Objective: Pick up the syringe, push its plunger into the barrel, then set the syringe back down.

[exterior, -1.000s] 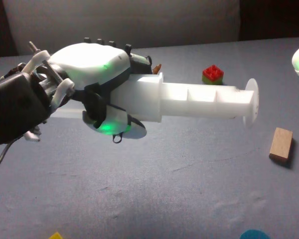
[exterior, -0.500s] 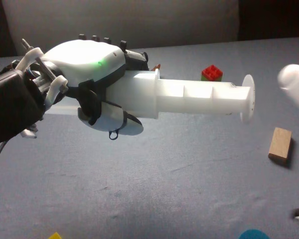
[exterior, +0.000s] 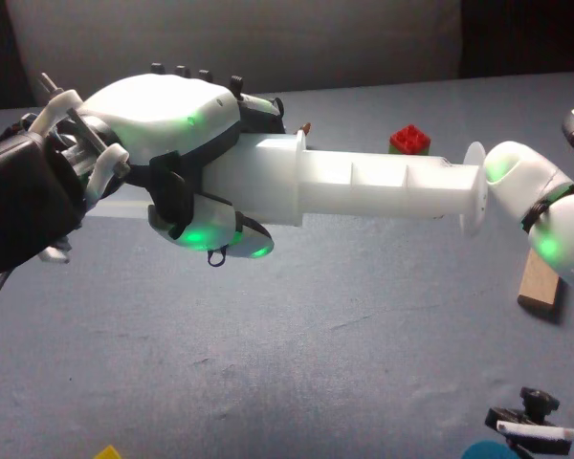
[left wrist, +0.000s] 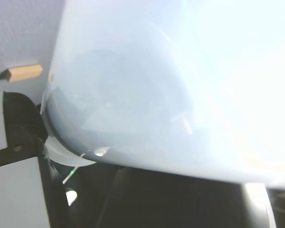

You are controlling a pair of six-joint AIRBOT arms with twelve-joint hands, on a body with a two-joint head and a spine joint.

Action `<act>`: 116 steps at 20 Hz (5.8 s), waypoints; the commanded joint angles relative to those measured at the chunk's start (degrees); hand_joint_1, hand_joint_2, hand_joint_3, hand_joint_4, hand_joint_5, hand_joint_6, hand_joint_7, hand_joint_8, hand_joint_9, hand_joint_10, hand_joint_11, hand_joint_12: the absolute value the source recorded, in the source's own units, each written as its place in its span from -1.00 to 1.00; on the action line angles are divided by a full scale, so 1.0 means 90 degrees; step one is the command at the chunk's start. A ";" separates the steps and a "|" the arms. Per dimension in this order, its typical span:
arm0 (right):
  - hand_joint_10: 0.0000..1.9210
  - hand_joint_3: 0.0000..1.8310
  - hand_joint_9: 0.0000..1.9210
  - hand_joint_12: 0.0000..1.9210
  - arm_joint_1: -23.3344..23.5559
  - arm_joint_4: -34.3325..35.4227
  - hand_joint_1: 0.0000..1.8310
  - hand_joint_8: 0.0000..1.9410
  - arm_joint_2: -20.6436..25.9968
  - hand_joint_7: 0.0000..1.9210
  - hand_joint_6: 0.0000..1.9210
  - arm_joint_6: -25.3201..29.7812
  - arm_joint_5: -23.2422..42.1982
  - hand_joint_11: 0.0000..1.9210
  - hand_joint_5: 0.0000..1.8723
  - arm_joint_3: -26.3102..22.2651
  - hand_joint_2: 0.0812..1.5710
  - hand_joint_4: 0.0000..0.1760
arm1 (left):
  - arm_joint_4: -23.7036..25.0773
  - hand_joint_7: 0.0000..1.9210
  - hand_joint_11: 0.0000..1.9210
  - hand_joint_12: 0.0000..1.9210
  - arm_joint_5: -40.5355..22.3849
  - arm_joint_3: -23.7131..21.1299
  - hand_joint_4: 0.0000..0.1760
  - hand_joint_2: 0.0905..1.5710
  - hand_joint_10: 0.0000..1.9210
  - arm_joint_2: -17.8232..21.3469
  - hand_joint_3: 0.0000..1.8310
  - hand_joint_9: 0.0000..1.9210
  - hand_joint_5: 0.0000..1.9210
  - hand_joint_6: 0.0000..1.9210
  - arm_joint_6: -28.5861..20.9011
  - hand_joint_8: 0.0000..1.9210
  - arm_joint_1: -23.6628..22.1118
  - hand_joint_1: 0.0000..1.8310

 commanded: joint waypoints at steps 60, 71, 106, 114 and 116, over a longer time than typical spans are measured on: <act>-1.00 -1.00 -0.86 -0.48 0.1867 -0.0527 -0.89 -1.00 -0.2634 -0.86 -1.00 0.0544 -0.2305 -1.00 -0.86 0.0993 0.37 -1.00 | 0.0006 -0.26 -0.27 0.56 -0.0937 0.0047 -1.00 0.50 0.58 0.0021 -1.00 -0.23 -0.06 -0.03 -0.0313 0.46 -0.0093 0.47; -1.00 -1.00 -0.86 -0.53 0.1720 -0.0895 -0.87 -1.00 -0.2670 -0.85 -1.00 0.0615 -0.2299 -1.00 -0.84 0.1165 0.38 -1.00 | 0.0074 -0.25 -0.29 0.56 -0.0919 -0.0023 -1.00 0.50 0.58 0.0021 -1.00 -0.22 -0.10 -0.04 -0.0320 0.49 -0.0015 0.47; -1.00 -1.00 -0.82 -0.43 0.0867 -0.1258 -0.81 -0.99 0.0830 -0.82 -0.99 -0.3288 -0.3398 -1.00 -0.84 0.0294 0.36 -1.00 | -0.0278 -0.29 -0.25 0.54 -0.1688 0.0227 -1.00 0.50 0.56 -0.1381 -1.00 -0.23 -0.06 0.02 -0.0048 0.45 0.1246 0.47; -1.00 -1.00 -0.84 -0.50 0.1033 -0.1166 -0.84 -1.00 0.0839 -0.82 -1.00 -0.3199 -0.3214 -1.00 -0.85 0.0229 0.38 -1.00 | -0.0277 -0.29 -0.17 0.61 -0.1597 0.0695 -1.00 0.50 0.58 -0.1775 -1.00 -0.21 -0.07 -0.03 0.0017 0.47 0.1344 0.47; -1.00 -1.00 -0.84 -0.50 0.1042 -0.1171 -0.84 -1.00 0.0842 -0.82 -1.00 -0.3200 -0.3209 -1.00 -0.85 0.0187 0.38 -1.00 | -0.0277 -0.28 -0.17 0.60 -0.1577 0.0776 -1.00 0.50 0.58 -0.1856 -1.00 -0.20 -0.07 -0.03 0.0026 0.47 0.1354 0.47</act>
